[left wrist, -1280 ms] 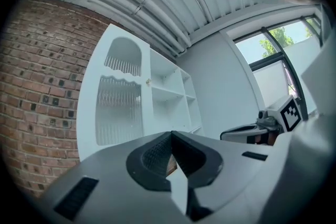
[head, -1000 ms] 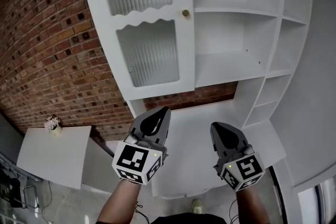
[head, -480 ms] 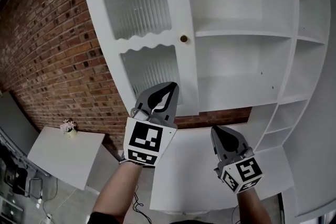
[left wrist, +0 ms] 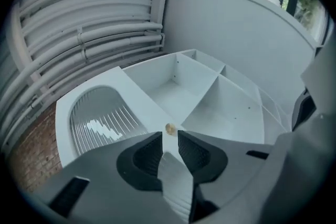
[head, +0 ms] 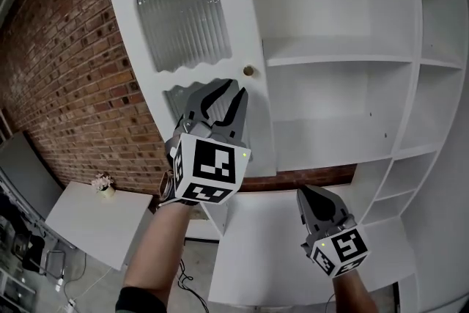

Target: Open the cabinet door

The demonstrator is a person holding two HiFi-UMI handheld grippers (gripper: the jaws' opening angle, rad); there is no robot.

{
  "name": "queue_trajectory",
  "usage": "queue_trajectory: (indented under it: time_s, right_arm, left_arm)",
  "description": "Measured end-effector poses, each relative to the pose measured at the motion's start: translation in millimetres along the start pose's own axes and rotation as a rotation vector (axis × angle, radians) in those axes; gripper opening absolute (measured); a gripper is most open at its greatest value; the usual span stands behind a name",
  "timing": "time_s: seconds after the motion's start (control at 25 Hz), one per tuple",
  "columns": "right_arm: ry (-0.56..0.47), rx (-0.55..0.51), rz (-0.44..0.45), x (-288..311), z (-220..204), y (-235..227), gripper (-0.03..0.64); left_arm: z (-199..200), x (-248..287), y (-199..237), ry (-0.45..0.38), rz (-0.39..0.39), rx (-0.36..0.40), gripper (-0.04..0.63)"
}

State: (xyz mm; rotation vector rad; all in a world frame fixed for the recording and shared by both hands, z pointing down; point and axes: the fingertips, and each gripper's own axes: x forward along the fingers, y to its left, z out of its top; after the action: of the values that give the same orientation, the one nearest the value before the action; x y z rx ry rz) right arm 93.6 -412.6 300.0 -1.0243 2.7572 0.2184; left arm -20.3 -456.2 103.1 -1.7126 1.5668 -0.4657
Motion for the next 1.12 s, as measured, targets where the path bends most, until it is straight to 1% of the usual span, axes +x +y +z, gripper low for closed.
queue_trajectory:
  time_s: [0.16,0.4,0.6,0.76,0.92,1.12]
  right_arm:
    - [-0.007,0.006,-0.007,0,0,-9,0.003]
    - [-0.010,0.010,-0.010,0,-3,-19,0.003]
    - [-0.007,0.014,-0.011,1,-5,-26,0.003]
    - [-0.008,0.016,0.000,4,-9,-25,0.003]
    - [-0.010,0.013,0.013,12,-10,-26,0.003]
    - [-0.021,0.001,0.025,22,-2,-26,0.003]
  left_arm:
    - [7,19,-2,0.023,0.005,0.082,0.103]
    - [9,37,-5,0.052,0.017,0.143,0.123]
    - [10,51,-6,0.074,0.024,0.156,0.124]
    - [9,56,-6,0.074,0.042,0.165,0.124]
    - [9,58,-5,0.071,0.061,0.177,0.098]
    - [8,61,-6,0.072,0.062,0.180,0.094]
